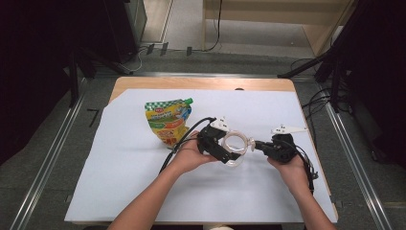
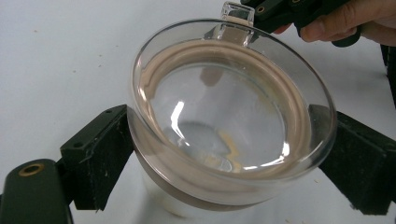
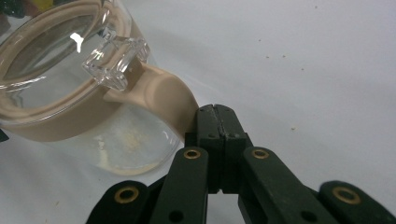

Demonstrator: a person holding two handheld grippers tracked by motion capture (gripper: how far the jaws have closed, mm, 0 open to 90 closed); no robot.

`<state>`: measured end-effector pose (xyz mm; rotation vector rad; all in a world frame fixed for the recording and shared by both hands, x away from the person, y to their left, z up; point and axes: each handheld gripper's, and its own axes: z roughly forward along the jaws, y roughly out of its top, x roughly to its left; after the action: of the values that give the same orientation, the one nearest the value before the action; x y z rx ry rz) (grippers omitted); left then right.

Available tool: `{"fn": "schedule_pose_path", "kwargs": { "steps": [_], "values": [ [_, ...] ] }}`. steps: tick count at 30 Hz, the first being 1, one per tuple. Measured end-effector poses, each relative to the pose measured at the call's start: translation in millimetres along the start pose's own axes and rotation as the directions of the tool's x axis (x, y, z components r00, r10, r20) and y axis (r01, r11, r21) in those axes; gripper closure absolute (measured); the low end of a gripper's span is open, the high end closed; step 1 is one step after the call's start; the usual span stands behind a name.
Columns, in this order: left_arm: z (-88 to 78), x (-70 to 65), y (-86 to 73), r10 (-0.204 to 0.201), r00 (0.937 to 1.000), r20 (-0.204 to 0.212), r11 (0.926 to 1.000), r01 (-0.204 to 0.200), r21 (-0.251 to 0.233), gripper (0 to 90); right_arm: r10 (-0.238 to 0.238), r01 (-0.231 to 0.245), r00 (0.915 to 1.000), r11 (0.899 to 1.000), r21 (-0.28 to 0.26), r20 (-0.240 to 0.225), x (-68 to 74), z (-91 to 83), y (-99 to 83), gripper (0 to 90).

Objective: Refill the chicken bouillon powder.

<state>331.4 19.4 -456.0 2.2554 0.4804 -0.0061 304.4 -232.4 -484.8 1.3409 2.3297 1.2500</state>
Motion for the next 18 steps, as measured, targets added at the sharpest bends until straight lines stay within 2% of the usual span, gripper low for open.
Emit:
{"fn": "schedule_pose_path", "kwargs": {
  "steps": [6,13,16,18],
  "values": [
    [-2.9,0.0,3.2,-0.004,1.0,0.002,0.9999,0.004,-0.01,9.5,-0.001,0.001,1.0,1.0,0.001,0.0,0.2,-0.1,-0.2,90.0],
    [-8.0,-2.8,9.7,0.015,0.9998,-0.014,0.9998,-0.016,-0.01,9.5,-0.007,0.007,1.0,1.0,0.007,0.004,1.3,-0.6,-0.8,90.0],
    [-12.0,-5.3,12.8,0.028,0.9992,-0.028,0.999,-0.029,-0.034,9.7,-0.006,0.006,1.0,1.0,0.004,0.001,1.4,-0.6,-0.9,90.0],
    [-12.1,-6.1,14.9,0.031,0.999,-0.033,0.9992,-0.031,-0.023,9.9,-0.01,0.01,1.0,1.0,0.004,0.002,1.5,-0.7,-0.9,90.0]
  ]
}}
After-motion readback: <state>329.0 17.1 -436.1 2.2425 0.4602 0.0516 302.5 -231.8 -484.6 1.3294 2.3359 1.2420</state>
